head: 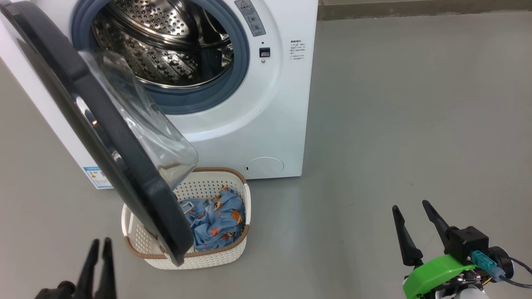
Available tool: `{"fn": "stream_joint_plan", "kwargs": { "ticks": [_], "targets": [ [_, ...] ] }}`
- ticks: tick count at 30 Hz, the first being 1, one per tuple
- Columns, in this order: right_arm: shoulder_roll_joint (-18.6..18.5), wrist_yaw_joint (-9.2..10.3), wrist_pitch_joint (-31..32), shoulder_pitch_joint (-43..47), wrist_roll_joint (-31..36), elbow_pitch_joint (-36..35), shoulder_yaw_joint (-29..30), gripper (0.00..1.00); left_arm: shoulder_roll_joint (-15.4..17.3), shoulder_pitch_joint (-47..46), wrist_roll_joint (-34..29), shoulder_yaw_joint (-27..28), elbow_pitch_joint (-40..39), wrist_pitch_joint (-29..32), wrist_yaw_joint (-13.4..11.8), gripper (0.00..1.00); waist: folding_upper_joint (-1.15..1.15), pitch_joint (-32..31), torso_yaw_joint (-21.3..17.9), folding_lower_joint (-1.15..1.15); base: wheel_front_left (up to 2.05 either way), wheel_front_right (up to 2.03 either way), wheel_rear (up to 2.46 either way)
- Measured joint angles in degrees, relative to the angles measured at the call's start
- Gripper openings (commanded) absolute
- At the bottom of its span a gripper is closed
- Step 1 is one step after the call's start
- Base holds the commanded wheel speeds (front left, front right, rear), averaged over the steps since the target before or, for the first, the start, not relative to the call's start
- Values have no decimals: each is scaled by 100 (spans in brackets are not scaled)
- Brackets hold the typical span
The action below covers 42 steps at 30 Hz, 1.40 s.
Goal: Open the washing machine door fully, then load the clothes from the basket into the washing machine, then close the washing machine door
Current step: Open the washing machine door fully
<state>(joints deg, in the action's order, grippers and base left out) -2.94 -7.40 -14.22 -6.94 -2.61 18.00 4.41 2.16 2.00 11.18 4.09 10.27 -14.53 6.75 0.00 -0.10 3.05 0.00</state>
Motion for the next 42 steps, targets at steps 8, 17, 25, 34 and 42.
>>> {"fn": "stream_joint_plan", "kwargs": {
  "ticks": [8,17,25,34,42],
  "targets": [
    [2,0,-1,0,-10,49,10,100,-4,-277,1,149,-569,0,7,0,0,3,-9,0,0,0,0],
    [4,0,-2,1,-19,93,31,100,-1,-909,-2,191,-2135,-18,19,0,0,-20,-21,0,0,0,0],
    [4,0,-2,1,-62,119,32,100,168,-1085,1,-756,-2889,-19,56,0,0,-18,-50,0,0,0,0],
    [5,0,-8,0,-87,123,26,100,185,-1074,162,-2086,-2948,-19,56,0,0,57,-85,0,0,0,0],
    [5,0,-8,0,-88,120,29,100,180,-1033,212,-2788,-2615,-19,56,0,0,93,-116,0,0,0,0]
  ]
}}
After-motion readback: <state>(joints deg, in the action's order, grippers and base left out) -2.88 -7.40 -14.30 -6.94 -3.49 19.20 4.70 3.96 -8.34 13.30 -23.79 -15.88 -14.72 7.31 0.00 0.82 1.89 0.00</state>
